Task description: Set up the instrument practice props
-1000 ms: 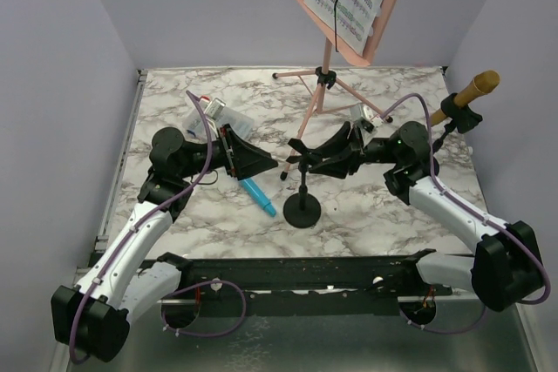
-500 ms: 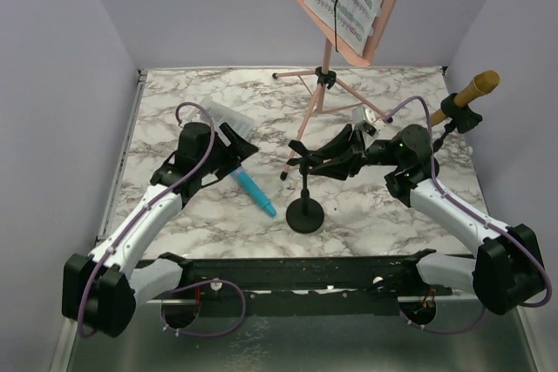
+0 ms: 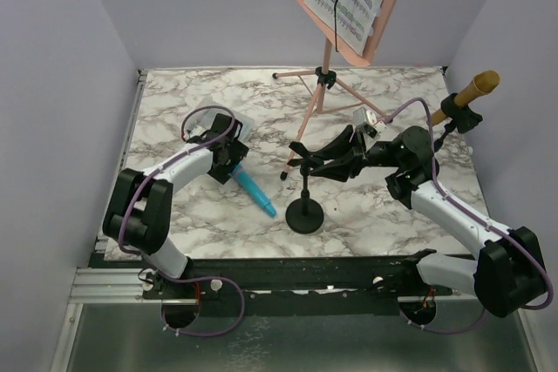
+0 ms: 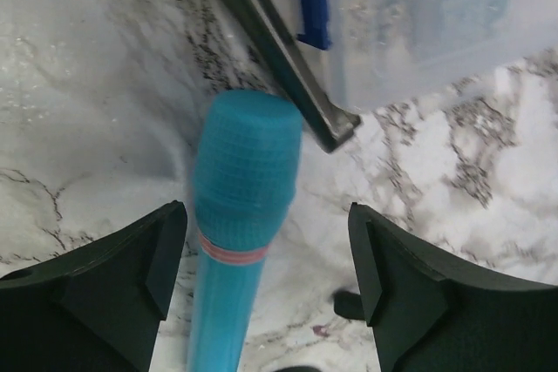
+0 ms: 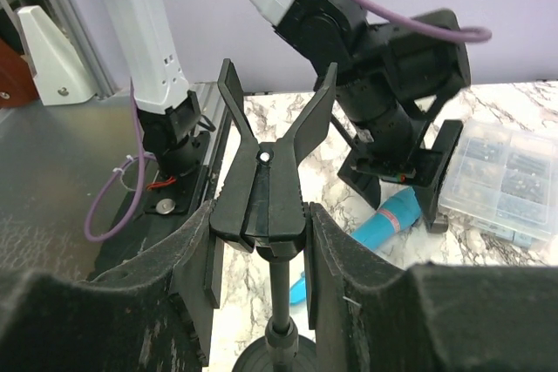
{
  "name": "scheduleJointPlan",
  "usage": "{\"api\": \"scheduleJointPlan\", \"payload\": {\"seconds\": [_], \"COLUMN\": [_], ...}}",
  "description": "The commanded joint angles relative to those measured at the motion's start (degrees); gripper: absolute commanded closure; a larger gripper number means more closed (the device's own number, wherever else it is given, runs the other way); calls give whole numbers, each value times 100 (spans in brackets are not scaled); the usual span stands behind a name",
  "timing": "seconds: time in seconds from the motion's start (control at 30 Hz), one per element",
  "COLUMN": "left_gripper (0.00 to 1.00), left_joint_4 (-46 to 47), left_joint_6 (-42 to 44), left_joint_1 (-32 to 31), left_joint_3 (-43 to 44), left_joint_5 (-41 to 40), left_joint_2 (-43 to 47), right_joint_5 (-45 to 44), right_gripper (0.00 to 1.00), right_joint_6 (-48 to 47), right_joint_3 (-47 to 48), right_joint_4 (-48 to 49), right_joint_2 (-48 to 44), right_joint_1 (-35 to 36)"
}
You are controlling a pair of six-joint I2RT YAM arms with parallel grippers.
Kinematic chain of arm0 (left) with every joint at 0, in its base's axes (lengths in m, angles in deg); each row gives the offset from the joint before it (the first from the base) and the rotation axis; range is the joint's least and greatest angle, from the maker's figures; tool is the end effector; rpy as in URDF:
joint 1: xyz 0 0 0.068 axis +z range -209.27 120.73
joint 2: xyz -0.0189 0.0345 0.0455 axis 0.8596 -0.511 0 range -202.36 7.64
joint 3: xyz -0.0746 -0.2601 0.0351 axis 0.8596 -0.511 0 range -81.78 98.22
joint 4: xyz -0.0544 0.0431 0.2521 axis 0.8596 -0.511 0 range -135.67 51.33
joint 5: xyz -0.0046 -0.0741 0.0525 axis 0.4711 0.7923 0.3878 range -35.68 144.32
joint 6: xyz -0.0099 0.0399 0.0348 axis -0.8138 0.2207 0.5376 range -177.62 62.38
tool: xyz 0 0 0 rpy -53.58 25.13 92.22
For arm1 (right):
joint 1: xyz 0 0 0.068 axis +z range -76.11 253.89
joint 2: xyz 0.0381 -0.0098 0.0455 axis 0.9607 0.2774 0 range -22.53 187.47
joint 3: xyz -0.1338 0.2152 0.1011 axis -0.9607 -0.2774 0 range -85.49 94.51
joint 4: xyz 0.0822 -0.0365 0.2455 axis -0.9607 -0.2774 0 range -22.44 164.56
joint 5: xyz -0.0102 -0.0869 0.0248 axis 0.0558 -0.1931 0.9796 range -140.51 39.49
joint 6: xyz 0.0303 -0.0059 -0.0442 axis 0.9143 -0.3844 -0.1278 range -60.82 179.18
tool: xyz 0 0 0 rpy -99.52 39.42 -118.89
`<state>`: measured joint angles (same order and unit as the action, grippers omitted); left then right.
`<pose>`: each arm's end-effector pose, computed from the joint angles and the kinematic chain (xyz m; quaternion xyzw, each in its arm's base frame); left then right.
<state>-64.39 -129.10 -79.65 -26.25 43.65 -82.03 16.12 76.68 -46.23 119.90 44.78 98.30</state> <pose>0.2926 -0.1017 0.1955 -0.4365 0.8570 -0.1236 0.2446 0.2112 0.1317 0.3211 -0.4714 0.4678 0.5446 0.5121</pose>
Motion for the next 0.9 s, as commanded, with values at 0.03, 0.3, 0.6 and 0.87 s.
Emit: {"api": "scheduleJointPlan", "payload": {"seconds": [0.03, 0.3, 0.6, 0.87], "left_gripper": [22, 75, 100, 100], "left_joint_4": [-577, -876, 264, 3339], "left_joint_6": [-866, -776, 2487, 6019], "left_joint_1": [-10, -220, -1509, -1601], "left_joint_3": [335, 484, 251, 151], "left_joint_5": [-374, -1261, -2564, 2721], "left_joint_2": [-756, -683, 2670, 4052], "right_joint_5": [-106, -149, -123, -82], "right_gripper": [100, 100, 100, 100], "right_joint_6": [-106, -185, -297, -276], "right_joint_3": [-58, -37, -15, 61], "right_joint_4": [-108, -235, -377, -400], "right_joint_2": [-88, -154, -127, -85], "right_joint_1": [-13, -12, -7, -12]}}
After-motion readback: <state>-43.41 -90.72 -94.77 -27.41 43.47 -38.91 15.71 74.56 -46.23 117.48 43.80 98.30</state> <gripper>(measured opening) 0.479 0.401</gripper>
